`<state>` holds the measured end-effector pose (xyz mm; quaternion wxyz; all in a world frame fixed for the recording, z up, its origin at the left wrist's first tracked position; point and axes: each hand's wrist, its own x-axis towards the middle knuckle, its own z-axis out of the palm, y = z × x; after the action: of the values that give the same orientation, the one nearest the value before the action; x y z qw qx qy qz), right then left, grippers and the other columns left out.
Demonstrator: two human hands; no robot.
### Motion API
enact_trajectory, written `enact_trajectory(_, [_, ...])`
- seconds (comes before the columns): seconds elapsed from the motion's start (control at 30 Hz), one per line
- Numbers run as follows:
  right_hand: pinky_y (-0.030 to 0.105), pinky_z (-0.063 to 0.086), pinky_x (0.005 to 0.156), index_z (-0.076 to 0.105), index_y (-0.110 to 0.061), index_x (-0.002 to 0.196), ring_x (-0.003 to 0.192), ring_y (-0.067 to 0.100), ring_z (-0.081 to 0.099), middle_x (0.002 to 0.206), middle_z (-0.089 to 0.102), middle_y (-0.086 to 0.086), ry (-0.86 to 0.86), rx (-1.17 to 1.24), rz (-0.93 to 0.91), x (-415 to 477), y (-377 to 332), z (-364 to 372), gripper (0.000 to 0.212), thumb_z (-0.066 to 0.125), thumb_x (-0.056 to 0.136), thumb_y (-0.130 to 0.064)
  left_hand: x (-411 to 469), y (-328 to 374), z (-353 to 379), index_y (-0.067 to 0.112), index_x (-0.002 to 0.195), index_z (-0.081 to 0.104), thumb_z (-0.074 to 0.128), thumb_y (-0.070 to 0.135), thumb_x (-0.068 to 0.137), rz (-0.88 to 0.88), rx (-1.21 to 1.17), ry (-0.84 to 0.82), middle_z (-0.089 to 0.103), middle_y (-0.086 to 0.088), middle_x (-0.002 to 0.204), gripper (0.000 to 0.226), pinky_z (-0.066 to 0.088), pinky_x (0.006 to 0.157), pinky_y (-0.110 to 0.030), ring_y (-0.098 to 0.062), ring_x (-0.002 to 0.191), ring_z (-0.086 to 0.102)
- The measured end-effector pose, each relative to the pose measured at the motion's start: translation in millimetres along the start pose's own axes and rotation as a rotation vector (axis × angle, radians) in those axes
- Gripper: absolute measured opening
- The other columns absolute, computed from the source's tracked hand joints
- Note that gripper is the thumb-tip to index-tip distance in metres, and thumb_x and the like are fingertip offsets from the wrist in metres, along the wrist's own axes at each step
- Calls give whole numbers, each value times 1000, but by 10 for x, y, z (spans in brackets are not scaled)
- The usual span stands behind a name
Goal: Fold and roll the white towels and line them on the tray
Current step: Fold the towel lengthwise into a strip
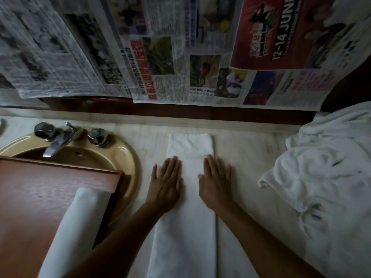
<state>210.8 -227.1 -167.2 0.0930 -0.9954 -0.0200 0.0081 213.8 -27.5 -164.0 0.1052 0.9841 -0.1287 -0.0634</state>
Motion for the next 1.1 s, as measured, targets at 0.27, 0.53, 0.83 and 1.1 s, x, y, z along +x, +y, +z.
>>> enact_trajectory(0.27, [66, 10, 121, 27, -24, 160, 157, 25, 10, 170, 17, 2, -43, 42, -94, 703, 29, 16, 62, 25, 103, -48, 656, -28, -178, 27, 164, 1, 1, 52, 103, 95, 14, -50, -10, 6, 170, 66, -10, 125, -46, -17, 157, -12])
enact_trajectory(0.53, [62, 2, 123, 18, -18, 162, 158, 29, 2, 172, 4, 4, -41, 62, 21, 909, 166, -96, 63, 29, 107, -45, 889, -282, -270, 22, 164, 1, 25, 36, 108, -86, 98, 31, -9, -1, 171, 63, -11, 124, -50, -23, 157, -13])
enact_trajectory(0.83, [65, 19, 119, 27, -14, 161, 157, 29, 12, 170, 16, 11, 54, 73, -145, -1049, -179, 65, 66, 41, 104, -45, -1139, 194, 147, 23, 162, 23, 27, 39, 107, 73, -183, 62, 14, 1, 171, 58, 15, 122, -58, -20, 158, 11])
enact_trajectory(1.1, [64, 7, 121, 33, -15, 159, 157, 25, 14, 169, 18, 9, 40, 10, -142, 176, 30, 89, 63, 29, 105, -47, 17, -8, 79, 24, 164, 17, 18, 50, 106, 63, -51, 10, 5, 2, 172, 63, 8, 125, -58, -16, 158, -1])
